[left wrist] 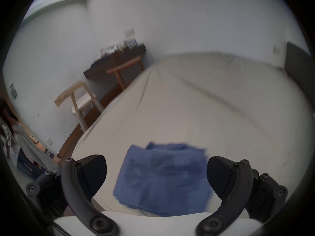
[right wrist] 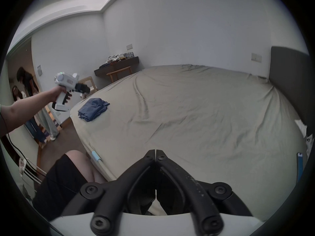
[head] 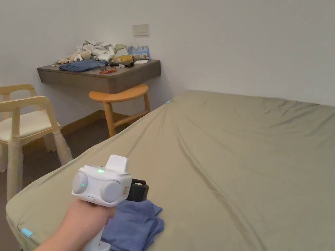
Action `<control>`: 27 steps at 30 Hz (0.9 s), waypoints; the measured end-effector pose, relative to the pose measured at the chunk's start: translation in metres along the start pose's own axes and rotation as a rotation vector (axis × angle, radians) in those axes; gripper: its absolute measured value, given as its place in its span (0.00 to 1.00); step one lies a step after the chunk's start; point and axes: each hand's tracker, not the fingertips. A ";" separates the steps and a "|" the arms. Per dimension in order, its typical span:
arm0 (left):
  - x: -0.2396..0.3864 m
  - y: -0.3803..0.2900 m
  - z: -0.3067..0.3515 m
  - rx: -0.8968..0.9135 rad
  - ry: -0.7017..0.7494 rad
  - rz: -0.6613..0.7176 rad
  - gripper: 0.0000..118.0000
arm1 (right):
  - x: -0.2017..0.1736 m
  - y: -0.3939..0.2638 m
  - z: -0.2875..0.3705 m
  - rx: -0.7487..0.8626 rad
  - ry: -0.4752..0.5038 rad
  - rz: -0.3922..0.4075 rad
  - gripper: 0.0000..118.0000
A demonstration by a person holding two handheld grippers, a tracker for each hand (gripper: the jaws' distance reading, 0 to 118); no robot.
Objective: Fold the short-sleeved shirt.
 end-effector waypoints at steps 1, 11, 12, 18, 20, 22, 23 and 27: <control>0.014 0.001 0.023 0.082 -0.040 0.030 0.88 | 0.001 -0.002 0.004 0.011 -0.003 -0.001 0.01; 0.206 -0.043 0.248 0.600 -0.339 0.117 0.00 | 0.017 -0.008 0.078 0.259 -0.248 0.043 0.01; 0.223 -0.048 0.262 0.630 -0.371 0.103 0.00 | 0.022 -0.007 0.087 0.281 -0.291 0.035 0.01; 0.299 -0.076 0.310 0.659 -0.484 0.104 0.00 | 0.054 -0.001 0.140 0.409 -0.443 -0.009 0.01; 0.312 -0.077 0.316 0.620 -0.498 0.110 0.00 | 0.060 -0.001 0.152 0.438 -0.478 0.004 0.01; 0.321 -0.083 0.321 0.639 -0.480 0.088 0.00 | 0.065 -0.002 0.161 0.446 -0.500 -0.007 0.01; 0.324 -0.085 0.323 0.644 -0.474 0.080 0.00 | 0.068 -0.003 0.165 0.455 -0.508 -0.018 0.01; 0.330 -0.085 0.322 0.621 -0.460 0.044 0.00 | 0.075 -0.007 0.169 0.469 -0.549 -0.027 0.01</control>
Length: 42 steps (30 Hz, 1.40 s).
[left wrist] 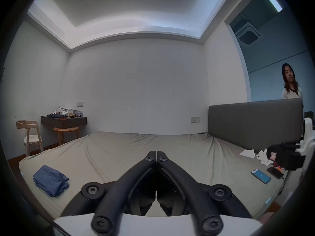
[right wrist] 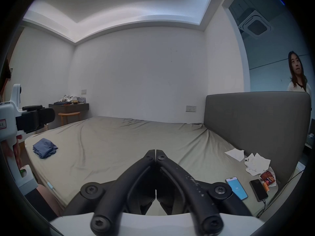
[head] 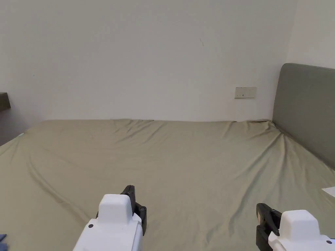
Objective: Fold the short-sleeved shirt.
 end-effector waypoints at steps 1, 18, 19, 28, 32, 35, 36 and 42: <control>-0.001 0.001 0.000 -0.004 0.006 -0.010 0.00 | 0.002 0.000 0.000 0.000 -0.006 -0.007 0.01; -0.014 0.016 0.012 0.006 0.032 -0.051 0.00 | -0.004 -0.002 0.003 -0.007 -0.046 -0.010 0.01; -0.015 0.017 0.011 0.004 0.031 -0.047 0.00 | -0.005 -0.002 0.003 -0.011 -0.050 -0.011 0.01; -0.020 0.012 0.015 0.040 0.053 -0.053 1.00 | -0.006 -0.005 0.001 0.004 -0.051 -0.045 1.00; -0.023 0.009 0.013 0.048 0.066 -0.057 1.00 | -0.010 -0.008 0.001 0.019 -0.083 0.040 1.00; -0.028 0.003 0.013 0.053 0.071 -0.042 1.00 | -0.013 -0.013 0.000 0.032 -0.095 0.049 1.00; -0.029 0.001 0.012 0.052 0.074 -0.044 1.00 | -0.012 -0.014 -0.001 0.038 -0.096 0.040 1.00; -0.032 -0.017 0.011 0.063 0.131 -0.093 1.00 | -0.008 -0.025 -0.017 0.028 -0.124 0.016 1.00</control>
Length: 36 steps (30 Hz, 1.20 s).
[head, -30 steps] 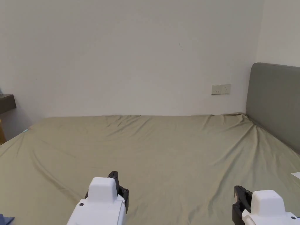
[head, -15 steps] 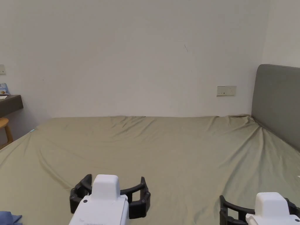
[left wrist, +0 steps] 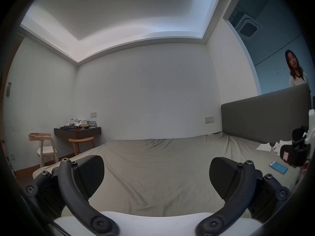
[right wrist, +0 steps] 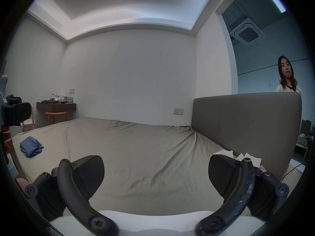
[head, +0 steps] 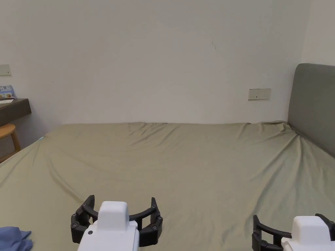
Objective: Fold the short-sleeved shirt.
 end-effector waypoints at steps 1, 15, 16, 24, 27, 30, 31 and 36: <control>-0.002 -0.003 -0.001 -0.003 -0.002 -0.001 1.00 | 0.000 -0.002 -0.002 0.000 0.001 0.002 1.00; -0.015 -0.030 -0.011 -0.060 0.029 0.029 1.00 | -0.016 -0.019 -0.013 -0.049 0.025 0.036 1.00; -0.013 -0.031 -0.012 -0.068 0.022 0.030 1.00 | -0.015 -0.018 -0.013 -0.049 0.029 0.031 1.00; 0.015 -0.038 -0.018 -0.116 -0.061 -0.105 1.00 | -0.013 -0.020 -0.012 -0.044 0.028 0.031 1.00; 0.025 -0.040 -0.016 -0.106 -0.047 -0.156 1.00 | -0.010 -0.020 -0.013 -0.049 0.028 0.009 1.00; 0.023 -0.038 -0.013 -0.094 -0.123 -0.121 1.00 | -0.007 -0.021 -0.012 -0.044 0.023 -0.009 1.00; 0.022 -0.039 -0.014 -0.098 -0.118 -0.119 1.00 | -0.007 -0.021 -0.012 -0.043 0.024 -0.013 1.00; 0.018 -0.037 -0.016 -0.101 -0.108 -0.083 1.00 | -0.005 -0.020 -0.014 -0.055 0.055 -0.045 1.00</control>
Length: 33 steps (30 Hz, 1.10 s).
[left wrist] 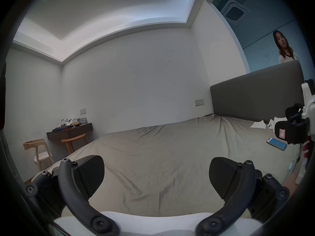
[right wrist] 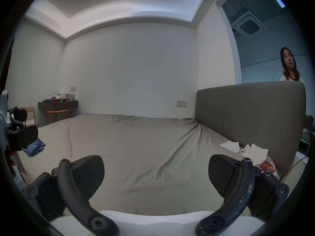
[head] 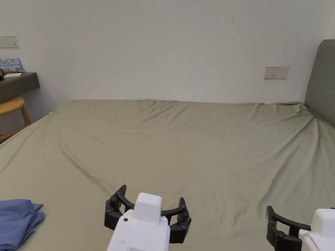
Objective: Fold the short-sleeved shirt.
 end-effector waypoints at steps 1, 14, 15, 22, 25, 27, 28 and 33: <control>-0.003 0.000 0.000 0.002 0.002 0.018 1.00 | 0.001 0.000 -0.001 -0.001 0.010 -0.011 1.00; -0.022 0.000 0.001 0.002 0.020 0.114 1.00 | -0.009 0.005 -0.004 -0.026 0.017 0.014 1.00; -0.022 0.000 0.001 0.003 0.020 0.113 1.00 | -0.009 0.006 -0.004 -0.029 0.015 0.013 1.00; -0.027 0.000 -0.001 -0.006 0.026 0.136 1.00 | -0.008 0.010 0.004 0.011 0.033 -0.021 1.00; -0.028 -0.001 -0.002 -0.012 0.025 0.145 1.00 | -0.009 0.011 0.005 0.017 0.037 -0.026 1.00; -0.028 -0.001 -0.002 -0.012 0.027 0.143 1.00 | -0.012 0.011 0.006 0.023 0.006 -0.015 1.00; -0.027 -0.001 -0.002 -0.012 0.028 0.141 1.00 | -0.011 0.011 0.005 0.021 0.009 -0.015 1.00; -0.027 -0.001 -0.002 -0.011 0.028 0.136 1.00 | -0.006 0.012 0.005 0.020 0.023 -0.038 1.00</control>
